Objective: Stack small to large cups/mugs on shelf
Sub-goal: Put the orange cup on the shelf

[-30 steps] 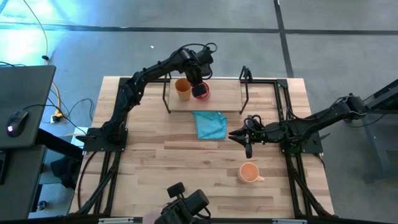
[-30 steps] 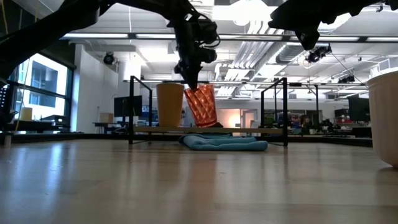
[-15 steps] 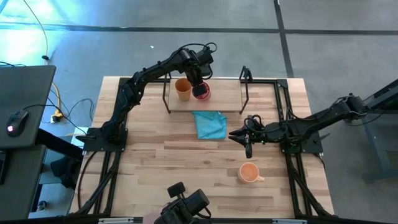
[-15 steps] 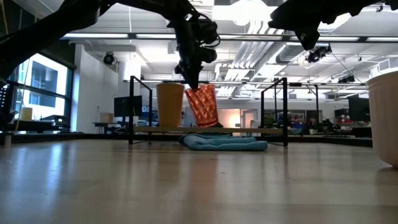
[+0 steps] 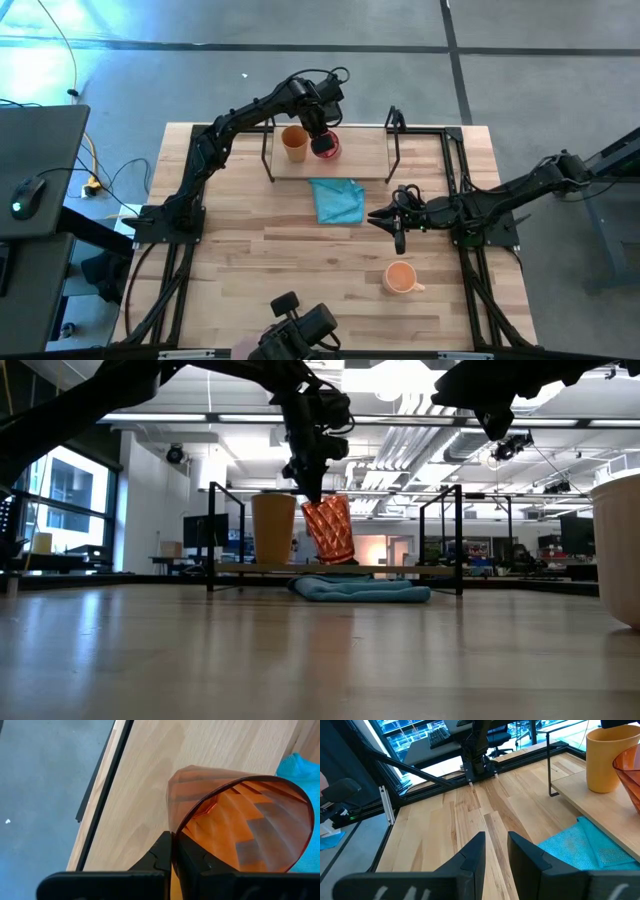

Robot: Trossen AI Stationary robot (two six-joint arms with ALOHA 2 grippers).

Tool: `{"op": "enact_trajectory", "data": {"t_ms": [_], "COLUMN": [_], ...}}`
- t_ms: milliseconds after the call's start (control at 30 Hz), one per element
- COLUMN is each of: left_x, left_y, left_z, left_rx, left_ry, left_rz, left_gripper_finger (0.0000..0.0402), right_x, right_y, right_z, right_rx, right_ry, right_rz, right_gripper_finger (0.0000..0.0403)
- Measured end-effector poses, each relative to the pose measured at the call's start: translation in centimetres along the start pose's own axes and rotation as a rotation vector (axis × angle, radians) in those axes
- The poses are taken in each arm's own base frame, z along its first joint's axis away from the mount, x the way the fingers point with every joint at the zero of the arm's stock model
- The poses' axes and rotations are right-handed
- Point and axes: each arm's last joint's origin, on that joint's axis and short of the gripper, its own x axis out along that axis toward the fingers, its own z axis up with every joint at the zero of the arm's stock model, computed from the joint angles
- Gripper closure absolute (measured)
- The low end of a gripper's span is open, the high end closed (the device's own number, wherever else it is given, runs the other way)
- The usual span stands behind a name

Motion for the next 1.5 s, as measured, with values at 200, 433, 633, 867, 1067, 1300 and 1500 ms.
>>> {"op": "enact_trajectory", "data": {"t_ms": [200,433,633,867,1067,1300,1500], "left_x": [0.00,0.00,0.00,0.00,0.00,0.00,0.00], "left_y": [-0.01,-0.03,-0.10,-0.10,-0.07,-0.05,-0.04], "left_z": [-0.07,-0.10,-0.12,-0.11,-0.04,-0.01,0.04], "left_rx": [0.001,0.001,-0.001,-0.001,-0.002,-0.002,-0.002], "left_ry": [0.008,0.010,0.009,0.009,0.003,0.000,-0.006], "left_rz": [-0.001,-0.007,-0.027,-0.023,-0.015,-0.015,-0.014], "left_gripper_finger": [0.0401,0.0401,0.0385,0.0371,0.0370,0.0369,0.0369], "right_x": [0.00,0.00,0.00,0.00,0.00,0.00,0.00], "right_y": [0.00,0.00,0.00,0.00,0.00,0.00,0.00], "right_z": [0.00,0.00,0.00,0.00,0.00,0.00,0.00], "right_rx": [0.000,0.000,0.000,0.000,0.000,0.000,0.000], "right_ry": [0.000,0.000,0.000,0.000,0.000,0.000,0.000], "right_rz": [0.000,0.000,0.000,0.000,0.000,0.000,0.000], "right_gripper_finger": [0.0332,0.0332,0.0332,0.0332,0.0332,0.0332,0.0332]}}
